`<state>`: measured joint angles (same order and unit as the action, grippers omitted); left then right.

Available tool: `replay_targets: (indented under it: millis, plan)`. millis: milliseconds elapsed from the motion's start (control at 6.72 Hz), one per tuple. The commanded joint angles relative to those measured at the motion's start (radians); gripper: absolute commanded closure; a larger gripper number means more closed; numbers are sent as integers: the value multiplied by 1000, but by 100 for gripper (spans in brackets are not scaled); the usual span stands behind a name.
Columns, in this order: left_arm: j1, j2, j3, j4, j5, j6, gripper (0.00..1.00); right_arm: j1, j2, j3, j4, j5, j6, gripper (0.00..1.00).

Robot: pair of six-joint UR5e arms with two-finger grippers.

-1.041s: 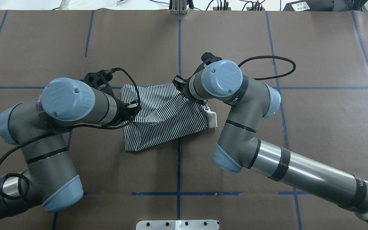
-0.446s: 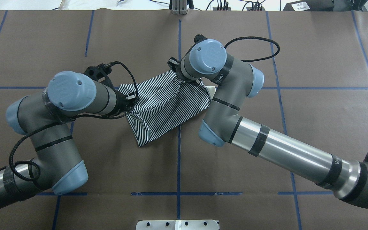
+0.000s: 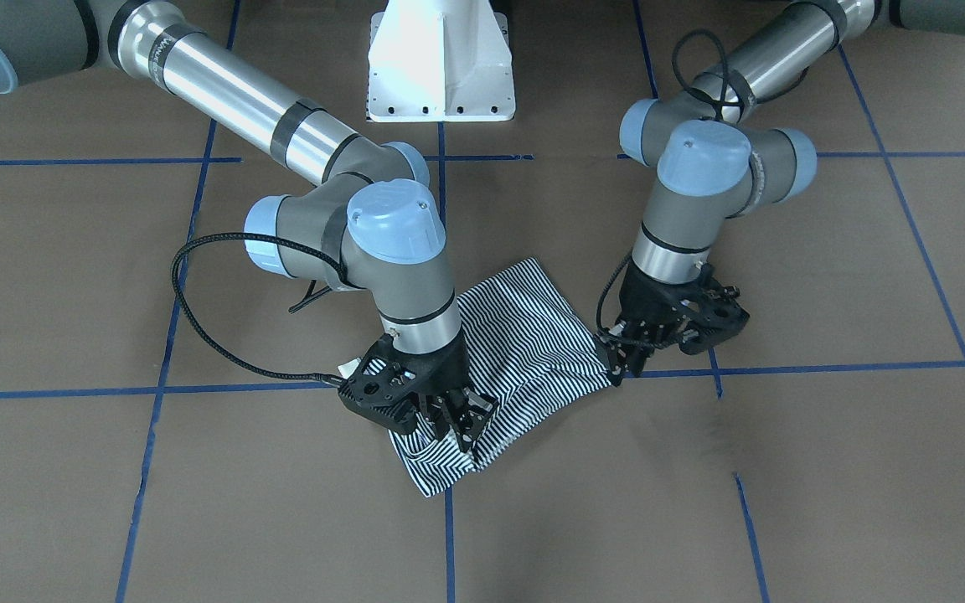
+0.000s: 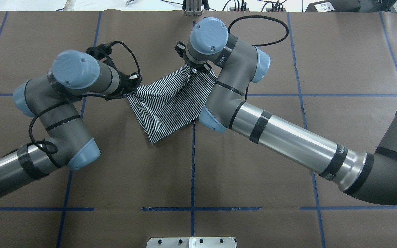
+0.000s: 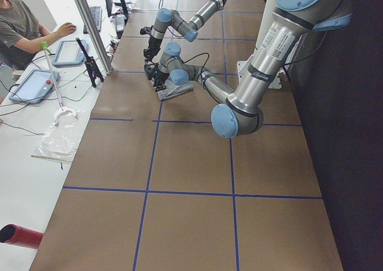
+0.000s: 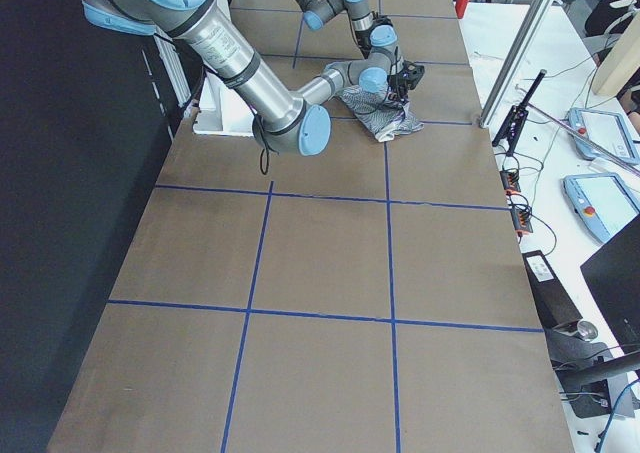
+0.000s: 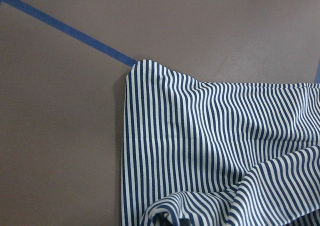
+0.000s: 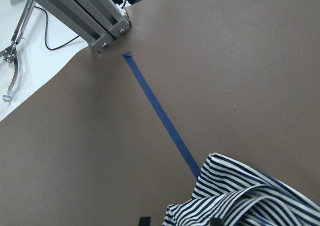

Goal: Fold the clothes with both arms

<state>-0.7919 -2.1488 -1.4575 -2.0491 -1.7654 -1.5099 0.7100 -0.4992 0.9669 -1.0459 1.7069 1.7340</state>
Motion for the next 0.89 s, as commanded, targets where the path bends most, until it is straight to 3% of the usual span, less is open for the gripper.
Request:
replay_targets:
  millis: [0, 297, 446, 744]
  plan:
    - [-59, -2, 36, -39, -83, 83, 0, 22, 18, -28, 3, 0, -25, 0]
    - [-70, -2, 25, -36, -138, 85, 0, 22, -5, -13, -3, 17, -94, 0]
    - [-82, 28, -16, -33, -146, 135, 0, 48, -33, 24, -19, 72, -219, 0]
    - [-215, 192, -134, -32, -235, 465, 0, 206, -303, 344, -226, 276, -588, 0]
